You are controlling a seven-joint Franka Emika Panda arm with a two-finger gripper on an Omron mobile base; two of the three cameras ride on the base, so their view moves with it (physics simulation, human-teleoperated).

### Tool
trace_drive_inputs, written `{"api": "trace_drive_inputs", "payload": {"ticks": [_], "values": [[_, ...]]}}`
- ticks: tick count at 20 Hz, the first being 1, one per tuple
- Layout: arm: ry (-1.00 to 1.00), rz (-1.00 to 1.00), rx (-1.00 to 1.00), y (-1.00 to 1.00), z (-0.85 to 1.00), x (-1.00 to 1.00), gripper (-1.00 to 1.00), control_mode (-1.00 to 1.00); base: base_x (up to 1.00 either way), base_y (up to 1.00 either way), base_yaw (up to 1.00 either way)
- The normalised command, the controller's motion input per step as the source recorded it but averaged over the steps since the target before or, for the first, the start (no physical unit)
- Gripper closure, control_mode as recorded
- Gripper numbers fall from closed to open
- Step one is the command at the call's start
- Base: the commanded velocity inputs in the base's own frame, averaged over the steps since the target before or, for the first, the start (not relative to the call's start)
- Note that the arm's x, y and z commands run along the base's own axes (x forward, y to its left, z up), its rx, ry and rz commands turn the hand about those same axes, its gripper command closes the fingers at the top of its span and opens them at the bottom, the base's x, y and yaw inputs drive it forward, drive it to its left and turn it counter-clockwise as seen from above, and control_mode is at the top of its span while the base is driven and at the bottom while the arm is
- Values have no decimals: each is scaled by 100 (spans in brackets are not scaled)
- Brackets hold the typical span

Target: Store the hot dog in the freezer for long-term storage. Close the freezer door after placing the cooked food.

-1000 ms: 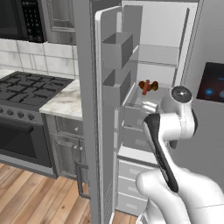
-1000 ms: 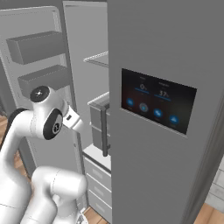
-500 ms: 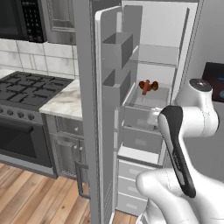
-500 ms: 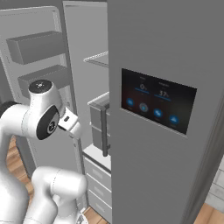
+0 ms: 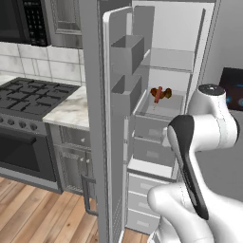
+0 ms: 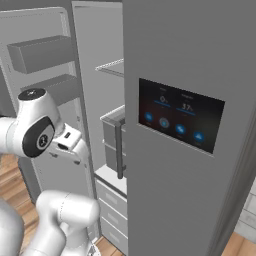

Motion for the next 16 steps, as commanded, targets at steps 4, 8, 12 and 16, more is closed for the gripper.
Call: {"api": "trace_drive_inputs", "payload": {"ticks": [4, 8, 12, 16], "values": [[0, 0, 0, -11, -30, -23, -100, -100, 0, 0, 0], [0, 0, 3, -16, -10, -4, -100, -100, 0, 0, 0], [0, 0, 0, 0, 0, 0, -100, -100, 0, 0, 0], [0, 0, 0, 0, 0, 0, -100, -100, 0, 0, 0]]}}
